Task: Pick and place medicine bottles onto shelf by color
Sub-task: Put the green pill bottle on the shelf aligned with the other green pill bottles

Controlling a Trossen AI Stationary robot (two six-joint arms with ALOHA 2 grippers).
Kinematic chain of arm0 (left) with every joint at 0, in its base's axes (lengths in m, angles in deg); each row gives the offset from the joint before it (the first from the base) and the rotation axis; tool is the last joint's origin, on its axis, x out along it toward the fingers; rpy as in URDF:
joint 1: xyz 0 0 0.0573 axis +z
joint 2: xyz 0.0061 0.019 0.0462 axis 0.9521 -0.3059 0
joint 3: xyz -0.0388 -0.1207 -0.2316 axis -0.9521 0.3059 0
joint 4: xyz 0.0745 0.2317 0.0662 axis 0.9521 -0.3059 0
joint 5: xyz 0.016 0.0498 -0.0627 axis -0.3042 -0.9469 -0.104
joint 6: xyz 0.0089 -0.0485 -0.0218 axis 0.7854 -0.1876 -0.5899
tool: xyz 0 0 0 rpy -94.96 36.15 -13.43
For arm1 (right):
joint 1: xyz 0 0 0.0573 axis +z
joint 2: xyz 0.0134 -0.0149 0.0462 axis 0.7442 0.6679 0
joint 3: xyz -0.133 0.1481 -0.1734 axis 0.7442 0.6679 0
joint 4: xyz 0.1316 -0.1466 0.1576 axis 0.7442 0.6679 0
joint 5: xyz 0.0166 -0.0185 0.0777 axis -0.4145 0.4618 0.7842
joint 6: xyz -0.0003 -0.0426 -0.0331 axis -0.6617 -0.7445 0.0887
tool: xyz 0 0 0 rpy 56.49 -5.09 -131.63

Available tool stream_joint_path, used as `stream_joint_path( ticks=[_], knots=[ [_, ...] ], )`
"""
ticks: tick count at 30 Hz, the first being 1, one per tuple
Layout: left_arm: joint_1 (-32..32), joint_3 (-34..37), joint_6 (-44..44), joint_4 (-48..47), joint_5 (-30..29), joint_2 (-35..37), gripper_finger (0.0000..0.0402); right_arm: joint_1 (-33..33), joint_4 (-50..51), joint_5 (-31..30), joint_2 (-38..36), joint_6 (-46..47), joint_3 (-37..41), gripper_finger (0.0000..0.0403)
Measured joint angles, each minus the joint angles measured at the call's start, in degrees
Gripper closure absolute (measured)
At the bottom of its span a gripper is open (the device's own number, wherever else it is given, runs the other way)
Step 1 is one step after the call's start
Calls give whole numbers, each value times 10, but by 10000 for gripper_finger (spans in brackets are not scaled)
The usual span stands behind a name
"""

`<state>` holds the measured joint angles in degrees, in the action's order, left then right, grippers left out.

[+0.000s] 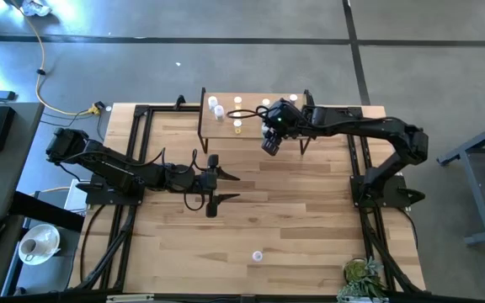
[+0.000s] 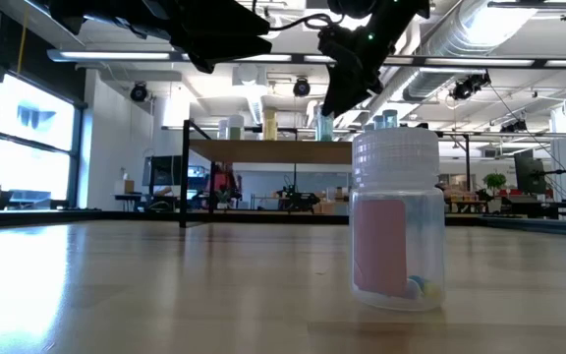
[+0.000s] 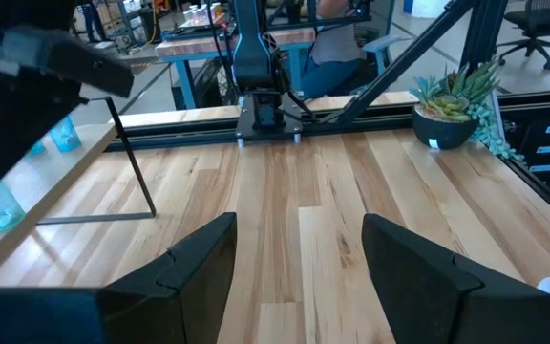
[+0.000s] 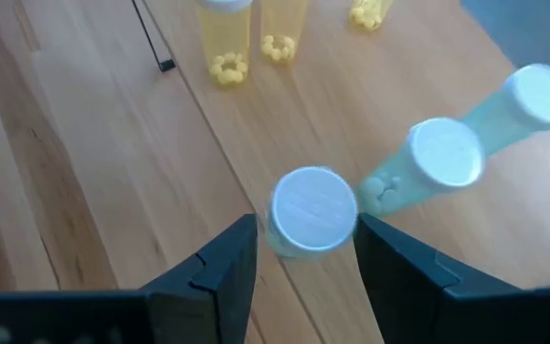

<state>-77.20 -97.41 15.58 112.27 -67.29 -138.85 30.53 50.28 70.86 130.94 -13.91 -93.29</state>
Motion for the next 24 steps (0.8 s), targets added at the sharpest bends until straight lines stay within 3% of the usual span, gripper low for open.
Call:
stream_joint_path(
  ticks=[24],
  knots=[
    [0, 0, 0, 0, 0, 0, 186, 1, 15, -62, 21, 18, 0, 236]
  ],
)
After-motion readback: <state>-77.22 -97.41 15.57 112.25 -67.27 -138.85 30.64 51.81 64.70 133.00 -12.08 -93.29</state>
